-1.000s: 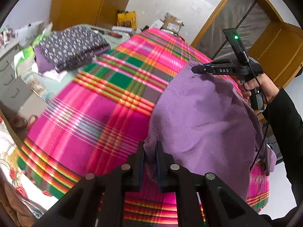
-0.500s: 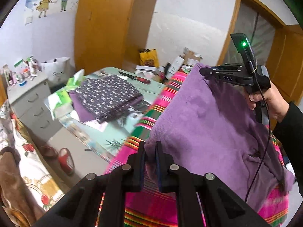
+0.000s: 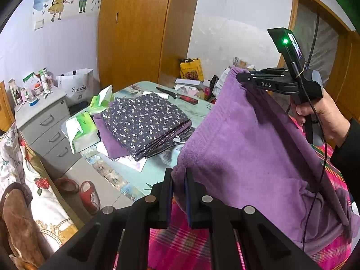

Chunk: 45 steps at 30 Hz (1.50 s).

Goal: Fold clothes
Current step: 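Lift the sweatshirt with both grippers and stretch it up off the bed, then lower the sweatshirt flat onto the bed with both grippers and release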

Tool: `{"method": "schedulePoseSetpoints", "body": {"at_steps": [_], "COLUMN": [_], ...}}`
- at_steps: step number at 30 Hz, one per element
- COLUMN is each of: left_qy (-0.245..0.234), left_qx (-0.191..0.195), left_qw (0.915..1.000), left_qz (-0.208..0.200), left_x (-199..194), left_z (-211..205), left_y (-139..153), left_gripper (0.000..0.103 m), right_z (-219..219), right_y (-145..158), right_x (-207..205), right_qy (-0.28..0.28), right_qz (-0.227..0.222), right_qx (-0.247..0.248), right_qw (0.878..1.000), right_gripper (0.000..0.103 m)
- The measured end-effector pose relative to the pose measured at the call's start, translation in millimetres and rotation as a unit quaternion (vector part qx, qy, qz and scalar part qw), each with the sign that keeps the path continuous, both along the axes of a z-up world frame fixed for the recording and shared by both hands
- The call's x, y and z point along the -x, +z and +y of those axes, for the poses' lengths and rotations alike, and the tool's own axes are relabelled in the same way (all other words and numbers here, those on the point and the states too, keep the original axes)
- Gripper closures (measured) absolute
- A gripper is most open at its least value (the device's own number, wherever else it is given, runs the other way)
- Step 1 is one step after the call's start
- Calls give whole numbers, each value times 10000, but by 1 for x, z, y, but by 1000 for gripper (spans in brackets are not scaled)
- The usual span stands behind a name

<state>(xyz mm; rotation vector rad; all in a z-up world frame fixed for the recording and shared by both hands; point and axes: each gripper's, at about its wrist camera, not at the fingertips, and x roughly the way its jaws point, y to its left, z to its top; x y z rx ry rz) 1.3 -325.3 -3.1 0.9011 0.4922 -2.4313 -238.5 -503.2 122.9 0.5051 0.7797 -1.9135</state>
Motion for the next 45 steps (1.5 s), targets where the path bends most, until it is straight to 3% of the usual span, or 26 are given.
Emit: {"method": "schedulePoseSetpoints", "body": {"at_steps": [10,12,16,20,26,30,34,38,45], "left_qy": [-26,-55,8,115,362,214,-204,-821,-1656], "left_qx": [-594,-746,-1146,-1111,-879,-784,-728,-695,-728], "left_qw": [9967,9952,9925,9930,9952,9967,9971,9942,9833], "left_qz": [-552,-638,-428,-374,-210,-90,-32,-75,-186], "left_x": [14,13,0,-12,-38,-45,-36,-16,13], "left_z": [-24,-27,-33,-30,-21,-2,27,66,126], "left_y": [-59,-68,-71,-65,-46,-32,-24,-20,-27], "left_gripper": [93,91,88,87,87,88,88,88,87], "right_z": [-33,-38,-29,-5,78,150,229,287,328], "right_y": [-80,-94,-85,-59,-31,-27,-30,-49,-81], "right_x": [23,25,30,40,39,19,-13,-53,-76], "right_qy": [8,-9,-109,-310,-681,-855,-1047,-1200,-1394], "right_qz": [-556,-708,-942,-1205,-1377,-1462,-1592,-1388,-1589], "right_qx": [-813,-1027,-865,-484,25,260,440,194,-69], "right_qw": [9951,9922,9917,9910,9881,9852,9807,9828,9774], "right_gripper": [93,86,75,73,73,73,72,65,65]}}
